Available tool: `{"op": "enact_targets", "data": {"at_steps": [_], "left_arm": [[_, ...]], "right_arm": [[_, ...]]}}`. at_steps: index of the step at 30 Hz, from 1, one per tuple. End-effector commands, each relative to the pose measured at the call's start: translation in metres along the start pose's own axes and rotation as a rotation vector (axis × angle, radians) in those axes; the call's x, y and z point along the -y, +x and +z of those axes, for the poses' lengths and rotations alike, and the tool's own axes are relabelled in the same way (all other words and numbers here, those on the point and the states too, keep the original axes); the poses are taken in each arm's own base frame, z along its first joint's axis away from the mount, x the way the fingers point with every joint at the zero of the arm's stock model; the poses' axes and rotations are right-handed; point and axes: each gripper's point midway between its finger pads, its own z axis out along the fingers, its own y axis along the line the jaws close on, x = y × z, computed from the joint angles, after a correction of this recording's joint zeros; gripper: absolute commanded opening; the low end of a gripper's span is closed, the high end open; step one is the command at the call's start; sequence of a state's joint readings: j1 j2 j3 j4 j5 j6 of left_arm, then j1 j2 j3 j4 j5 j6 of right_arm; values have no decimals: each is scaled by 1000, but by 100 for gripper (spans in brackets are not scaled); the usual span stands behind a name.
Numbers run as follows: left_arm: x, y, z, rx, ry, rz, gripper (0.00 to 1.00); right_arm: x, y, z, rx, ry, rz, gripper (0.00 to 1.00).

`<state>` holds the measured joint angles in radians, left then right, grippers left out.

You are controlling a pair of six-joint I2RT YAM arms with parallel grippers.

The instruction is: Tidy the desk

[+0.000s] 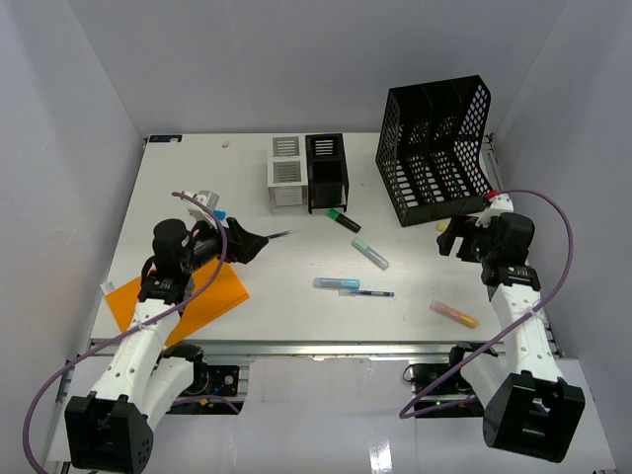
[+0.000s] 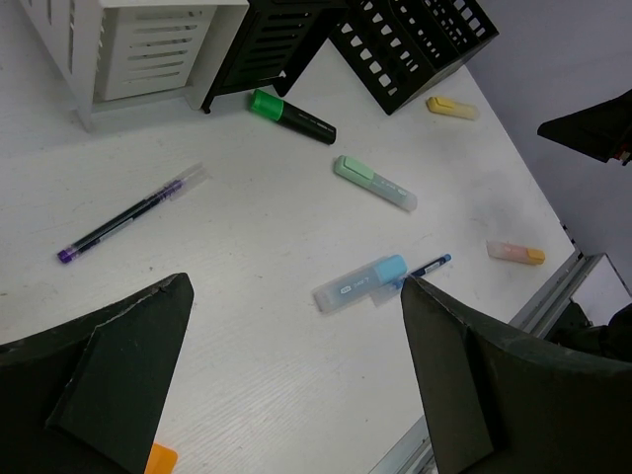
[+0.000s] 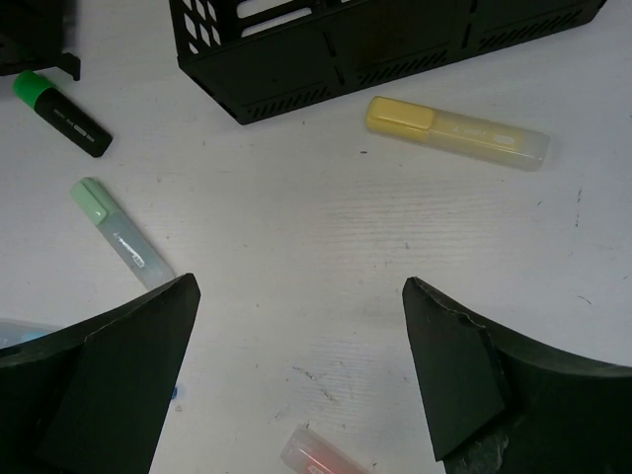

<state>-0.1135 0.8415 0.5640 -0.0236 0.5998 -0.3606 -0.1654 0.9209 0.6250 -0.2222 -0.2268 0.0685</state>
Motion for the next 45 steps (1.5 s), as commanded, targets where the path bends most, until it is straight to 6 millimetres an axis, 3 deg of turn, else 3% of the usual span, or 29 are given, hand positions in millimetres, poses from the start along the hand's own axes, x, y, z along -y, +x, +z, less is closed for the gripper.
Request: {"op": "enact_targets", "data": {"at_steps": [1, 3, 6, 10, 13, 18, 25, 33, 39, 45], "left_arm": [[7, 2, 3, -2, 61, 11, 98], [13, 5, 4, -4, 117, 37, 98], [12, 8, 5, -5, 127, 65, 98], [7, 7, 7, 1, 107, 86, 98], [-6, 4, 12, -7, 49, 131, 98], [-23, 13, 37, -151, -92, 217, 97], [-48, 31, 79, -365, -179, 425, 88], [-45, 51, 127, -494, 24, 670, 74], [-54, 62, 154, -593, 78, 721, 59], [-71, 84, 168, -679, 53, 748, 54]], "right_arm": [[-28, -24, -9, 98, -169, -131, 90], [-46, -19, -12, 113, -290, -225, 90], [-94, -8, -33, 138, -625, -449, 90], [-111, -8, -35, 92, -751, -508, 90], [-113, 15, -33, 13, -832, -489, 90], [-128, 34, -53, 60, -991, -577, 90], [-134, 28, -66, 143, -999, -654, 90], [-137, 24, -71, 163, -1004, -669, 90], [-136, 25, -70, 158, -995, -673, 90], [-136, 25, -69, 154, -992, -674, 90]]}}
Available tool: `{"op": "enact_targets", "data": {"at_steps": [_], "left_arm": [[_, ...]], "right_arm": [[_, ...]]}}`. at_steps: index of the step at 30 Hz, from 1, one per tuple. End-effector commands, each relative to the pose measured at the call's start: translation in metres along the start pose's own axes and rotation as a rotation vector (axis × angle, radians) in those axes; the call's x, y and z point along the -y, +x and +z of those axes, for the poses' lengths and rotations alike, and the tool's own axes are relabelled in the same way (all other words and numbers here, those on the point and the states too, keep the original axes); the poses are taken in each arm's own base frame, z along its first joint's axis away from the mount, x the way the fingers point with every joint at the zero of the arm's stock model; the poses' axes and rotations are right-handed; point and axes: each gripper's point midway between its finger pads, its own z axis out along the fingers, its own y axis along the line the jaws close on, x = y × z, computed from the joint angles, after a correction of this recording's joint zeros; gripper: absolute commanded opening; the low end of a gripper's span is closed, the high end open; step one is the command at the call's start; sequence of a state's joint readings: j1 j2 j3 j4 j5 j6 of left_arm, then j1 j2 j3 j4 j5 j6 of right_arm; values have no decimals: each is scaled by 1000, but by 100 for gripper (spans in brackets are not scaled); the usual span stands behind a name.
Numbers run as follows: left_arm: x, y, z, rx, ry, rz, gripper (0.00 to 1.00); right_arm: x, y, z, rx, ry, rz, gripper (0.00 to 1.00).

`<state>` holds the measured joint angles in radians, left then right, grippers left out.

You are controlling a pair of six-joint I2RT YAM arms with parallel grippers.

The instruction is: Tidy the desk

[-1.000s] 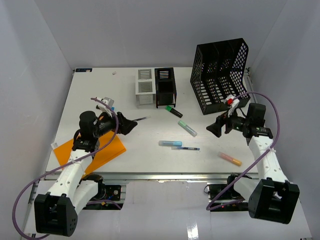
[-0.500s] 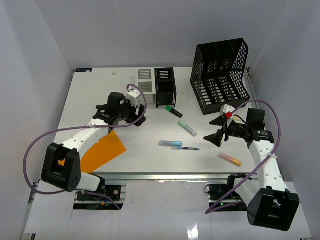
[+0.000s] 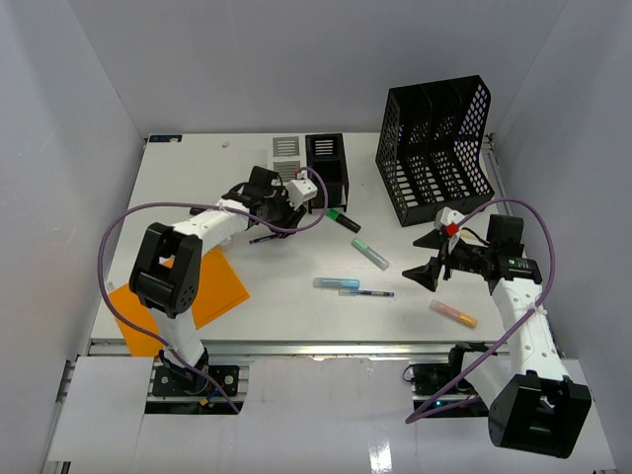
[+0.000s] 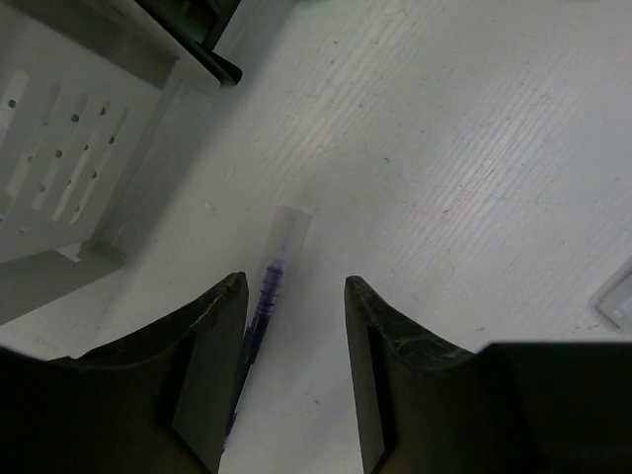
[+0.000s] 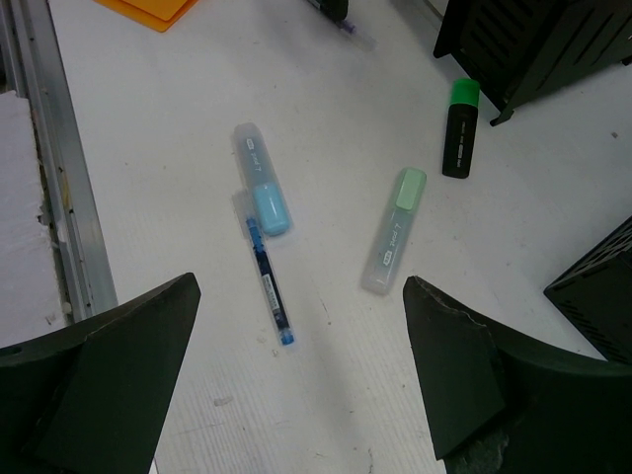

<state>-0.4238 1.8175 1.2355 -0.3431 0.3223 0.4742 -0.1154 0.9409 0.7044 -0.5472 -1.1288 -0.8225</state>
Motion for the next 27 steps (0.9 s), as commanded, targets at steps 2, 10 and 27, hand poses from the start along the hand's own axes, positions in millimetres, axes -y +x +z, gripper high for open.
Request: {"op": "enact_targets", "data": {"at_steps": [2, 10, 27], "left_arm": [[1, 5, 8, -61, 4, 78, 53], [-7, 8, 20, -106, -44, 103, 54], [-6, 2, 29, -135, -91, 158, 56]], "right_arm": [[-4, -3, 1, 13, -18, -21, 90], [-5, -3, 2, 15, -27, -9, 90], [-5, 3, 4, 1, -30, 1, 90]]}}
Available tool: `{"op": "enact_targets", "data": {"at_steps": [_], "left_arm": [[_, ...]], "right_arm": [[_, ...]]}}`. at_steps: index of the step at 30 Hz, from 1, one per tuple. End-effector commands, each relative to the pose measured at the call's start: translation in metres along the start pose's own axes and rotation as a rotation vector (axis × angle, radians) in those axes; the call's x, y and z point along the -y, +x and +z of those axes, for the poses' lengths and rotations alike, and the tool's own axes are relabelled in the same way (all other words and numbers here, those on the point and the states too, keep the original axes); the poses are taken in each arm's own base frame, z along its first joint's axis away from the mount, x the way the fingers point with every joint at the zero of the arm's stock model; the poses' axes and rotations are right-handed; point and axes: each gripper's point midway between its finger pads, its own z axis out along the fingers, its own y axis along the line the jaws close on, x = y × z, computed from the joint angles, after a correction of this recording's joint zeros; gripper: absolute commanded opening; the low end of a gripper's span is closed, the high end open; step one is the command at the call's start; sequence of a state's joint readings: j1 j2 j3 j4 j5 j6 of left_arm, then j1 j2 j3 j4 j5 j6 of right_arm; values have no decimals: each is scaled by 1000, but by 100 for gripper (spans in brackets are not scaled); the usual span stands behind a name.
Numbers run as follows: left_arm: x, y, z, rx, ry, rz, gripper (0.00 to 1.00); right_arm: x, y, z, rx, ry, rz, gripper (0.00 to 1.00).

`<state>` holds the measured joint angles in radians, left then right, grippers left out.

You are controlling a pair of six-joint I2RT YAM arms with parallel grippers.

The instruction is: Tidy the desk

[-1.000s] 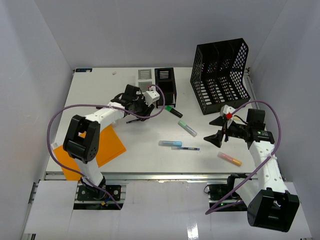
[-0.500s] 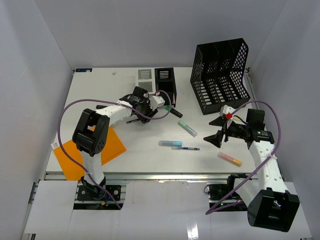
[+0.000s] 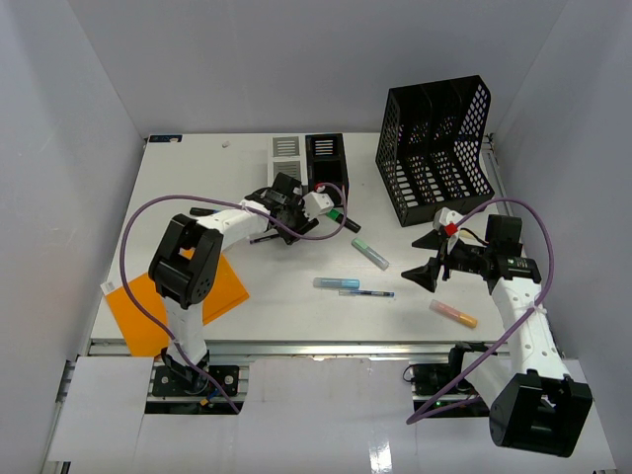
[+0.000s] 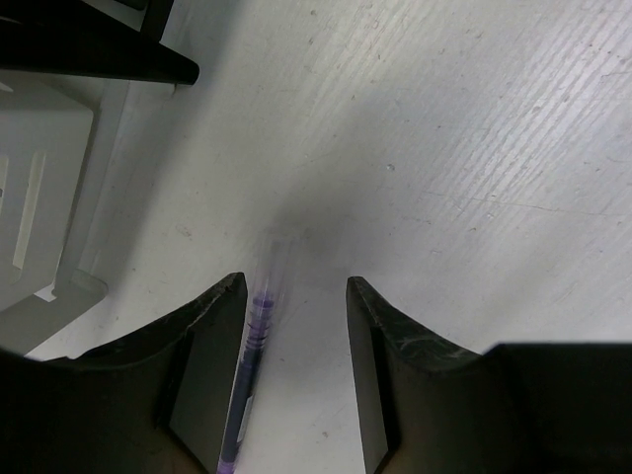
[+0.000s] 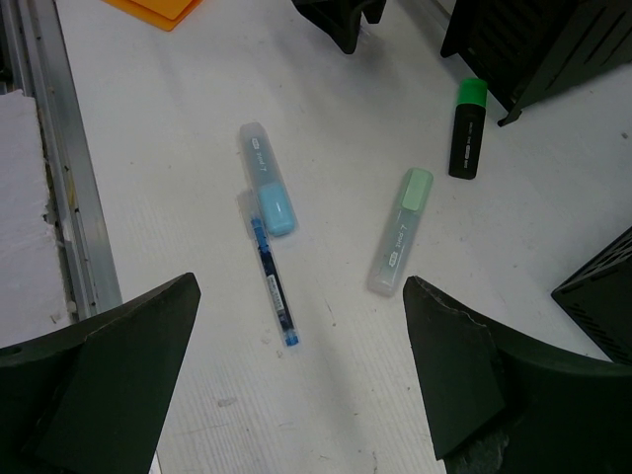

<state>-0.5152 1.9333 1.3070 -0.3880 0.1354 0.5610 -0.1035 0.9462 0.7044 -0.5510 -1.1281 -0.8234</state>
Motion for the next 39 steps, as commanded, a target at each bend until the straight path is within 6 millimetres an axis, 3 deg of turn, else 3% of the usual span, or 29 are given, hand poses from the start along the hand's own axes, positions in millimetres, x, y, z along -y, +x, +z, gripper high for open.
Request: {"op": "enact_targets", "data": {"at_steps": [1, 13, 20, 27, 32, 35, 39], "left_arm": [[-10, -9, 2, 7, -23, 14, 56], [-9, -6, 4, -32, 4, -16, 53], [25, 27, -4, -85, 82, -105, 42], [36, 45, -15, -109, 68, -138, 30], [32, 36, -23, -79, 45, -161, 13], [29, 19, -34, -26, 40, -189, 5], [20, -18, -59, 106, 16, -241, 0]], "right_arm": [[-2, 2, 2, 3, -17, -4, 90], [-2, 3, 2, 1, -19, 2, 90], [-3, 2, 2, 2, -18, -5, 90], [-4, -1, 0, 6, -12, -23, 90], [-4, 0, 0, 1, -7, -26, 90], [-3, 1, 0, -2, -4, -28, 90], [-3, 1, 0, -3, -3, -29, 90]]}}
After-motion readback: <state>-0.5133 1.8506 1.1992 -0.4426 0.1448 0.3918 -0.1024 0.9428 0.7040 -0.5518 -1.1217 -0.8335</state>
